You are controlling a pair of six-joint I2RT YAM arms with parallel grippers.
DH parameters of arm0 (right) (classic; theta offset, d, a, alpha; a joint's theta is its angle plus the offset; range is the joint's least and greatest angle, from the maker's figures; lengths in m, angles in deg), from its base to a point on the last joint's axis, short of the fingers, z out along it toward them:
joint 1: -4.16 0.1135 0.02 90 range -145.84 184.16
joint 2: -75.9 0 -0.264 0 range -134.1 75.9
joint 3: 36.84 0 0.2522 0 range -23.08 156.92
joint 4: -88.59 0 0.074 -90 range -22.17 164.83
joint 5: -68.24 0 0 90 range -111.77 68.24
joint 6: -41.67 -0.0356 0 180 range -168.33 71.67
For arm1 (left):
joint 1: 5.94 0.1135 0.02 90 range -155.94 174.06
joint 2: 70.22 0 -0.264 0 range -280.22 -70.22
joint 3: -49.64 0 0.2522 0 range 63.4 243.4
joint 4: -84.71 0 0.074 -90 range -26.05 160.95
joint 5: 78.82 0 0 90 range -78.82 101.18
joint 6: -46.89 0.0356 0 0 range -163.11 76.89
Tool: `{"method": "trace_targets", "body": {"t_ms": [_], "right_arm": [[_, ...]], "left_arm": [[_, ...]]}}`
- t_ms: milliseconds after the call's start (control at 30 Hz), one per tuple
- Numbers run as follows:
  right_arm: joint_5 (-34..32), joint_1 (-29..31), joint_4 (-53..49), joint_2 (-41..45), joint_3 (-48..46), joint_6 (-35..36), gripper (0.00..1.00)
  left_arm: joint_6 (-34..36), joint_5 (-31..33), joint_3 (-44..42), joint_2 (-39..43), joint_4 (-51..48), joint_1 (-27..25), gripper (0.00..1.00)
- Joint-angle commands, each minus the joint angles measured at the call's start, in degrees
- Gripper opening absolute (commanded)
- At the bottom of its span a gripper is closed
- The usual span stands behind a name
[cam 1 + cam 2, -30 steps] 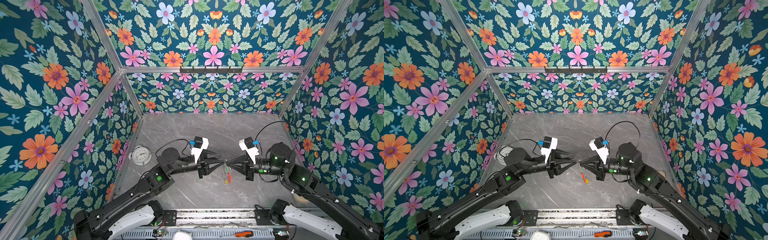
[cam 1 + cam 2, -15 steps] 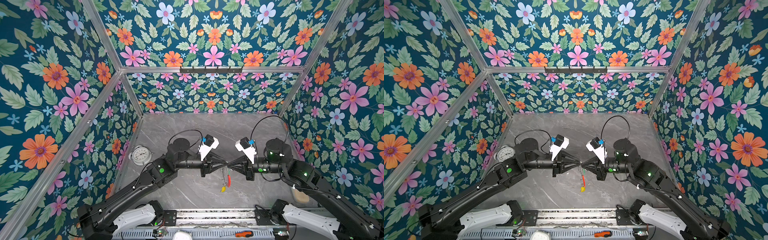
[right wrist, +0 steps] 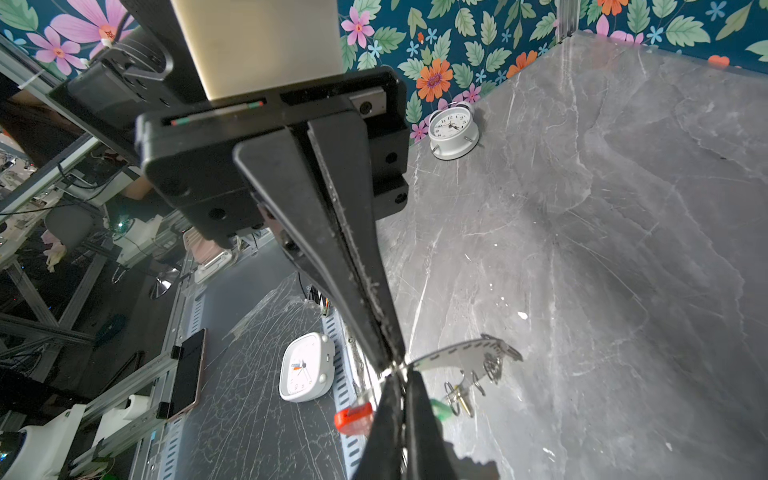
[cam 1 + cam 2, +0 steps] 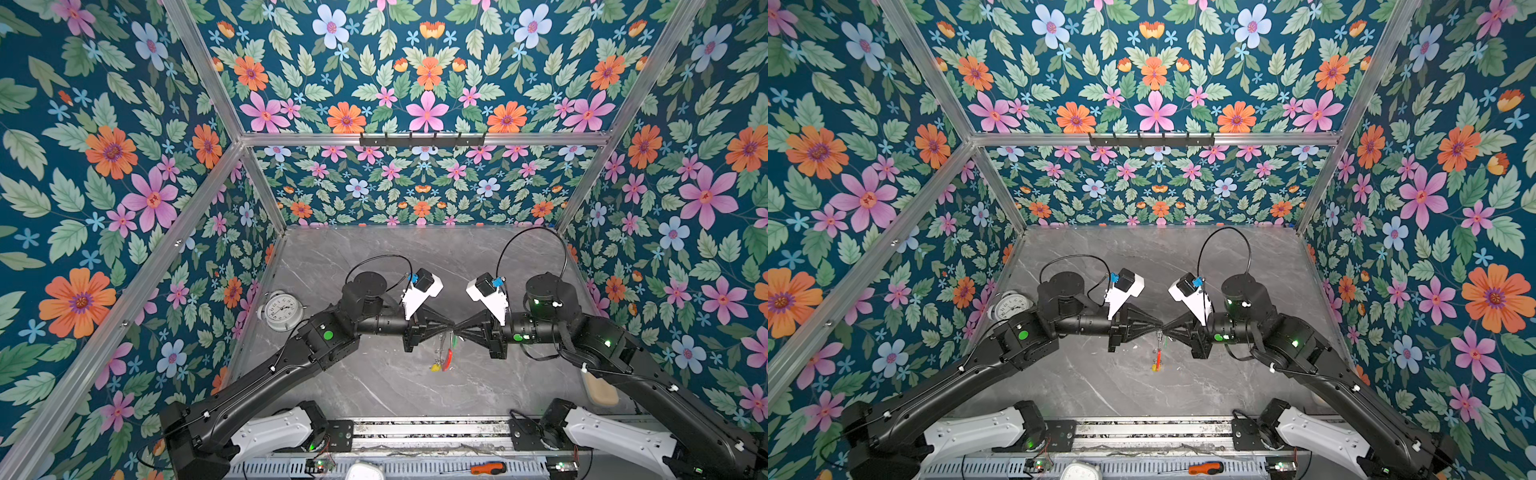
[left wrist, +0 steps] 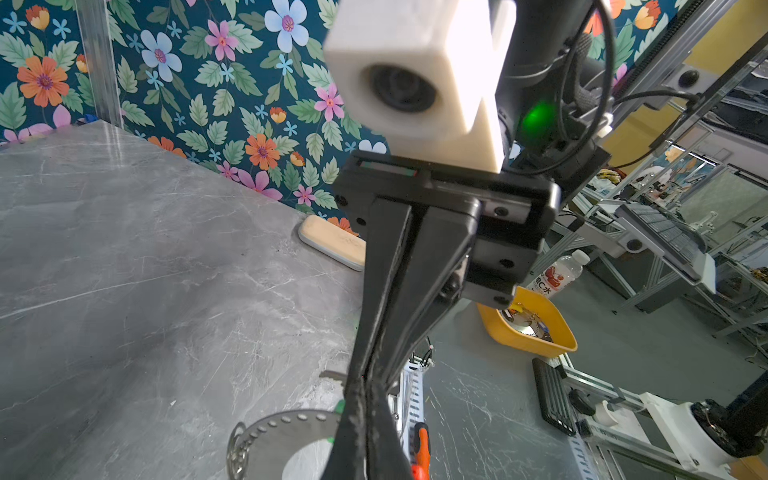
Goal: Remove the keys from the keyring
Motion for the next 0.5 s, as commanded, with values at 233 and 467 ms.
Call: {"method": "trace_targets", "body": {"t_ms": [233, 467], "right_arm": [[-1.62, 0.04, 3.54, 0.16, 0.10, -0.03, 0.12], [-2.35, 0.07, 14.03, 4.82, -4.81, -2.98, 0.40]], "left_arm": [[-0.04, 0.81, -4.80, 4.57, 9.24, -0.10, 0.00], [-2.09, 4.22, -10.23, 8.61, 17.85, -0.14, 0.00]]}}
